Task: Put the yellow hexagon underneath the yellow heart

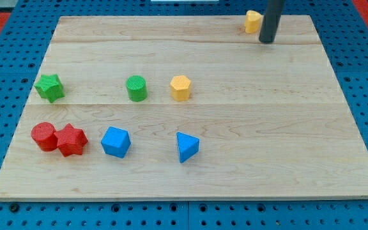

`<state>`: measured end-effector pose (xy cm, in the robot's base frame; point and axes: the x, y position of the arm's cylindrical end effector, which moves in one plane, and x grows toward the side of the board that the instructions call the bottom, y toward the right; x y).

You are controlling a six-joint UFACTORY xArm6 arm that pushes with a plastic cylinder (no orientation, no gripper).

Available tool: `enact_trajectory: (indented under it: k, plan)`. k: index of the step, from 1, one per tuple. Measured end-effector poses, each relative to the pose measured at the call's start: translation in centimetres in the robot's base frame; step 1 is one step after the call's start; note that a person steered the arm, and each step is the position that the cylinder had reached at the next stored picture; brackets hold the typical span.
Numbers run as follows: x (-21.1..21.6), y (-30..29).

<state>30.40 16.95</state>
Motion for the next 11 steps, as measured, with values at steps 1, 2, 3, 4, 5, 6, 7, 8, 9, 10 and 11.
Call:
enact_trajectory:
  k: [1, 2, 3, 4, 5, 6, 7, 8, 9, 10, 11]
  plan:
    - [8.2, -1.7]
    - [11.2, -7.8]
    - [11.4, -16.1]
    - [14.7, -16.6]
    - [11.8, -21.5]
    - [8.8, -18.5]
    - [6.4, -16.6]
    - [3.2, -21.1]
    - [2.3, -17.9]
    - [2.2, -9.1]
    - [0.5, -6.3]
